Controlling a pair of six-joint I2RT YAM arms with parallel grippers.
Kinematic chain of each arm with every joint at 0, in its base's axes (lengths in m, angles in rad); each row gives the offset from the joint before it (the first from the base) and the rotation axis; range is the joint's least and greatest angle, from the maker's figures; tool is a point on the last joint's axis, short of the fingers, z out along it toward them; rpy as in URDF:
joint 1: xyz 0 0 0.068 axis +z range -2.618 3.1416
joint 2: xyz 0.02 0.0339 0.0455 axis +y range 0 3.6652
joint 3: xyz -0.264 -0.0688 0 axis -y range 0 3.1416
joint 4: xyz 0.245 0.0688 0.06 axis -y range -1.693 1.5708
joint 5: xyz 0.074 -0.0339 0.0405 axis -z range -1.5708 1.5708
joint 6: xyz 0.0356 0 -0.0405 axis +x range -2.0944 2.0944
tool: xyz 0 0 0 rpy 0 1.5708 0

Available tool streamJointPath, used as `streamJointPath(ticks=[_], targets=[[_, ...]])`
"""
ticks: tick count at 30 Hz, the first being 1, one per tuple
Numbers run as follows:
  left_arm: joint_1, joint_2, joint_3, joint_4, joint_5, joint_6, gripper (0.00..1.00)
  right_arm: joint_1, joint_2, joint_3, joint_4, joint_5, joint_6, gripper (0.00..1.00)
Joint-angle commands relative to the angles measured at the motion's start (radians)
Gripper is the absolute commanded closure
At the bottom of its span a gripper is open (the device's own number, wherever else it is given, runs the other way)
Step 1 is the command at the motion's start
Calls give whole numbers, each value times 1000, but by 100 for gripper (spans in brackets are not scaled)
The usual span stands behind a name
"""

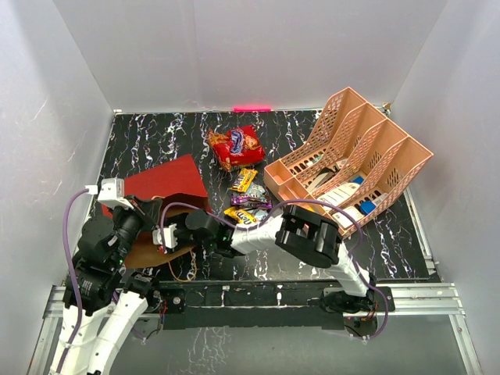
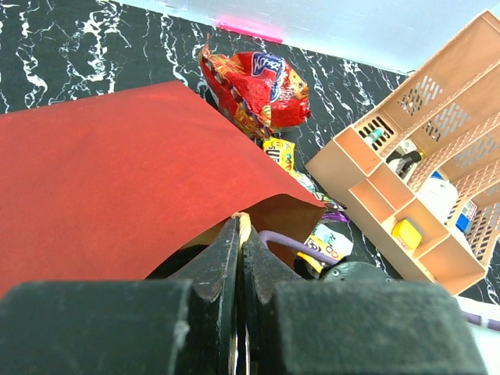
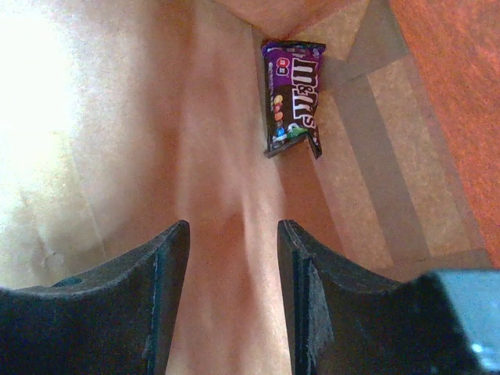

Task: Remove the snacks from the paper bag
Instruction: Take out the snack from the paper bag.

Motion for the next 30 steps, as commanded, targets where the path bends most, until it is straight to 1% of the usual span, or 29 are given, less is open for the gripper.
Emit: streamJointPath(ticks=[1,5,9,13,17,21,28,30], targets=[[1,-7,-1,48,38,14,100,3,60,86,91,-46,-52,48],[-8,-4,-3,60,51,22,100,3,154,201,70,-23,-88,46],[-10,10,16,65,41,20,100,0,245,315,55,13,-147,40],[-18,36,22,84,73,4,100,-17,327,464,-26,7,-151,37],[-17,57,22,91,98,-18,100,-29,396,577,-48,5,-160,32],[-19,72,47,89,119,-41,100,-42,453,649,-58,0,-173,27],[-19,94,77,79,174,-79,100,-63,557,813,-98,-48,-178,26],[-19,100,79,76,188,-86,100,-64,603,864,-99,-47,-177,27]])
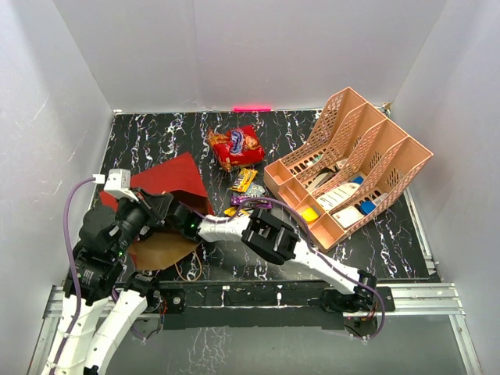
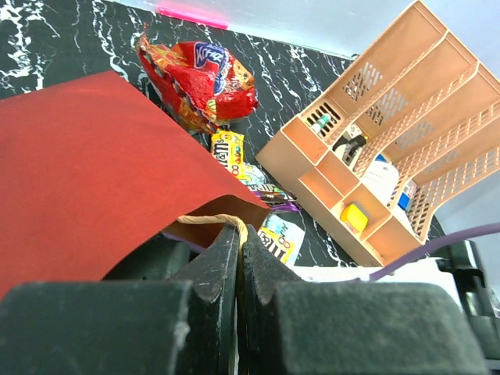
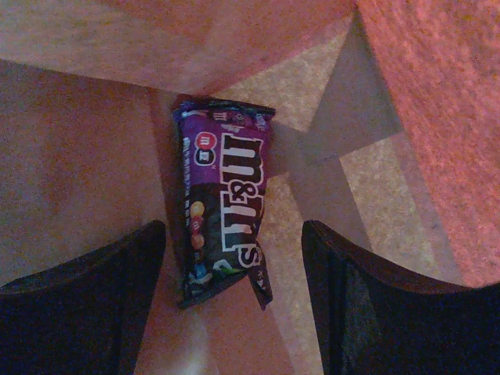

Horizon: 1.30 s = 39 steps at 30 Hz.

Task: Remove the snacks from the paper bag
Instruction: Take out the snack from the paper bag.

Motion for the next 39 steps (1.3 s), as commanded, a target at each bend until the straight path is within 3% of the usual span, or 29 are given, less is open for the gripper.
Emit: streamJointPath(ticks=[1,4,11,18,31,39], targets=[[-4,19,41,19,67,-29,100,-7,88,131,9,-15,2,29],[-4,27,56,-6,71,-26,100,-14,146,205,19,4,33,37],[-4,-3,61,-43,41,-18,100,-33,161,235,43,-28,97,67],[-4,-31,35,-76,-68,6,100,-31,-2,41,58,-13,118,88],[-3,-56,-8,-96,-164,28,100,52,-448,-650,226,139,184,93],[-3,-52,-10,-99,-167,30,100,108,-614,-823,205,258,198,93]])
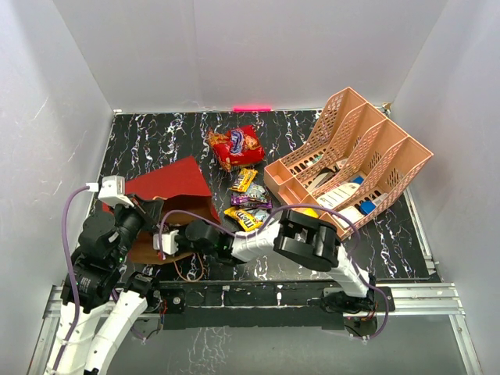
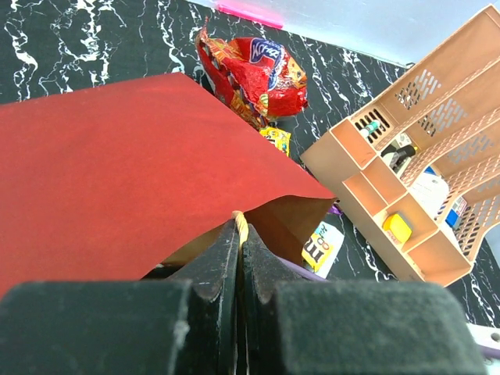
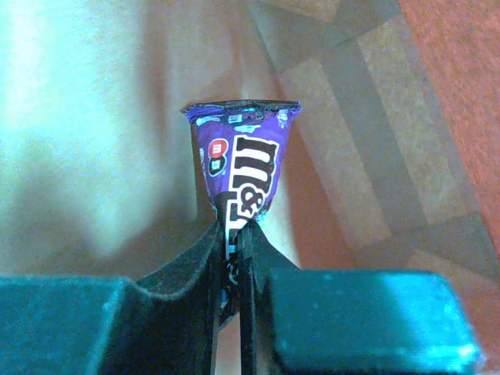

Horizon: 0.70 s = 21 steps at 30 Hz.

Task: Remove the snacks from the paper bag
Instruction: Take out the snack from the paper bag, then adjust the paper bag at the center of the board, then place the snack at the center of the board.

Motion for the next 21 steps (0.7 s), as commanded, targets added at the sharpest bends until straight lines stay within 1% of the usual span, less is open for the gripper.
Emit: streamJointPath(ticks=[1,7,15,18,21], targets=[[-2,0,-7,-4,-27,18,100,27,-134,-73,61,90,27,93],[-2,0,-9,-4,-27,17,100,45,-335,-249,12,133,77,93],[-2,57,16,-4,-10,3,100,61,-708,-479,-176,146,153,93],[-2,102,49,8,42,-5,100,59,-778,-518,-163,109,157,93],[-1,159,114,4,58,-40,100,59,-789,-471,-248,82,182,93]])
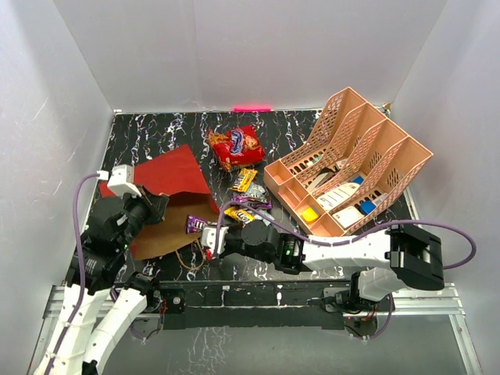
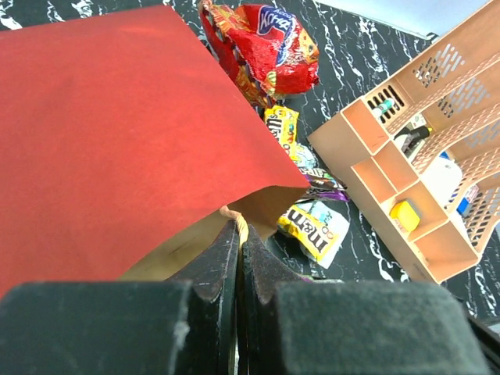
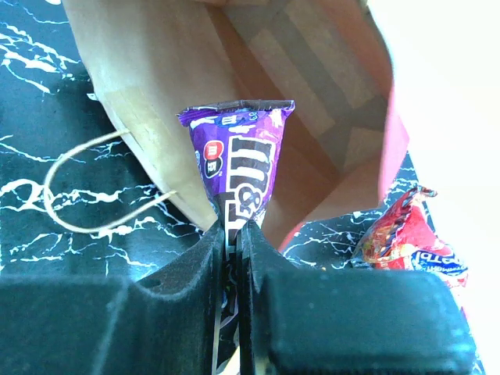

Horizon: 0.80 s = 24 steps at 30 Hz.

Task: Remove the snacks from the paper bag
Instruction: Place the snack at the center of the board.

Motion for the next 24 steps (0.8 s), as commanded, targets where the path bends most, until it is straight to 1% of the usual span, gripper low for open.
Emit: streamJointPath(ticks=[1,5,9,12,14,17,20,22,24], targets=[[-1,82,130,5,43,-49,100,3,-44,42,-69,-35,66,93],[-2,182,278,-75,57,-84,100,3,-142,-13,-68,4,114,93],[-1,250,384,-147,58,-133,100,3,-285,-68,-117,175,200,93],[-3,301,435,-160,48,-176,100,2,-425,-86,-182,244,286,93],[-2,341,472,-184,-3,-197,100,2,-510,-101,-195,297,355,93],[-2,400,515,-223,-130,-205,100,2,-593,-113,-213,457,485,93],[-1,439,533,-244,-255,-174,100,3,-611,-98,-286,571,594,93],[-2,457,523,-259,-333,-157,100,3,-600,-84,-350,595,639,93],[-2,465,492,-269,-395,-153,100,3,-584,-82,-376,615,674,93]])
